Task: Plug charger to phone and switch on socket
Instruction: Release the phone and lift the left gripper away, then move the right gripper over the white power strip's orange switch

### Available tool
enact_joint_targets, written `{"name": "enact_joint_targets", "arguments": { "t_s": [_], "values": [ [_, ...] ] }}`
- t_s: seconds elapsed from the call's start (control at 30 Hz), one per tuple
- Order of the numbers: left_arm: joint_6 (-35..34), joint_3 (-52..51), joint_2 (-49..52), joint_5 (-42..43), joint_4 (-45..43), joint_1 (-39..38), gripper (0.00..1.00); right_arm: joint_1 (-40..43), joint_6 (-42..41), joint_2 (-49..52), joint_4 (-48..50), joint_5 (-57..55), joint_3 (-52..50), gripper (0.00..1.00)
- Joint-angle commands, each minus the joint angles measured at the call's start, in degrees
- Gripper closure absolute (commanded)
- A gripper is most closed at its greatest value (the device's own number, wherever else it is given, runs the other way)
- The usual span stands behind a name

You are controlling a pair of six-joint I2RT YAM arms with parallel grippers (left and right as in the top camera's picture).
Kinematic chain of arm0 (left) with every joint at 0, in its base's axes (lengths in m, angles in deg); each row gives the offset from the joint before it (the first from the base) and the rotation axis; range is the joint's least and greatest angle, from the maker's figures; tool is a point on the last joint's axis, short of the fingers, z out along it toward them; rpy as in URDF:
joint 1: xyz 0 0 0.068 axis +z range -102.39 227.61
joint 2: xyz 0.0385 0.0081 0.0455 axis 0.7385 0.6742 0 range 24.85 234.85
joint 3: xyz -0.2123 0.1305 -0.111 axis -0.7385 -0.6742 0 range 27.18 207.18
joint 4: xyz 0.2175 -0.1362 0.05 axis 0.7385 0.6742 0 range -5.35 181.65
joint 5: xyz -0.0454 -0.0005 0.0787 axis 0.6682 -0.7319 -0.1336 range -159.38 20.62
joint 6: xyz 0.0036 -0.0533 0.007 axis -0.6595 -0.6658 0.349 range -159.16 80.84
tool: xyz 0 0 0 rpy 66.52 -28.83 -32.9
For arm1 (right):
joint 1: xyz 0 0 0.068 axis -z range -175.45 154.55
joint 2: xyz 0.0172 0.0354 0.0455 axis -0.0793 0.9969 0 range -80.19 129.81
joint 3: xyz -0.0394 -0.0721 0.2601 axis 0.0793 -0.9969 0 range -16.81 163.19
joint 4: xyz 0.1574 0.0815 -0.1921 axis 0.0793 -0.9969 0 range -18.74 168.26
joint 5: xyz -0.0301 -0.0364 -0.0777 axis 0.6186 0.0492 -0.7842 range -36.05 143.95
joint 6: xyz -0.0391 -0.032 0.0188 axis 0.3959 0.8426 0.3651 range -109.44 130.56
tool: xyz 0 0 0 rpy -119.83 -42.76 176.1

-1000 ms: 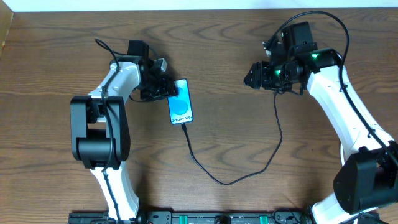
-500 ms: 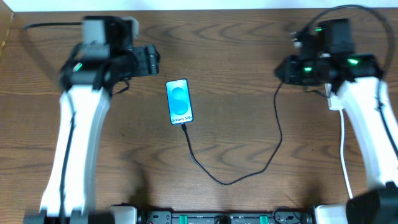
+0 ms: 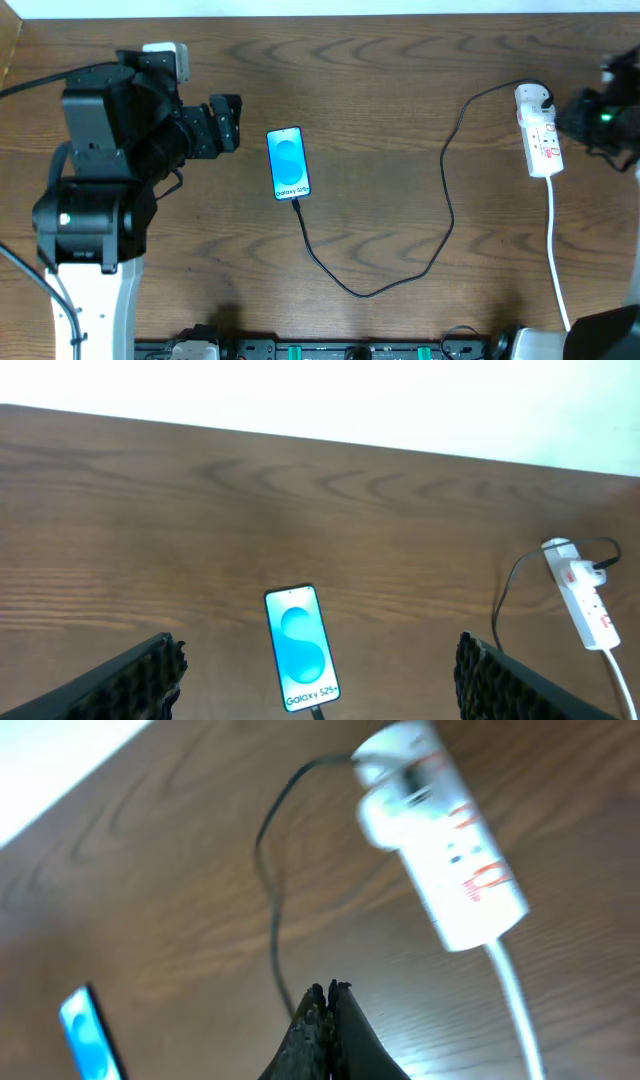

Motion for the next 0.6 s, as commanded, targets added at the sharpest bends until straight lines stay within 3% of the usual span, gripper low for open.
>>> {"name": "enact_joint_targets", "arguments": {
  "t_s": [0.0,0.27,0.57],
  "values": [
    [-0.52,-0.28,-0.44,-0.37,0.07,0.17,0.12,3.67,1.05,1.01,2.21,0.59,0.44,0.99],
    [-0.52,-0.33,0.11,-0.37,0.07,0.17,0.12,10.36,1.03,7.43,6.84,4.81,0.44,0.99],
    [-0.52,-0.33,0.11,-0.37,0.04,0.17,0.11,12.44,-2.32,18.38,12.22,13.07,0.46,0.99]
  ]
}}
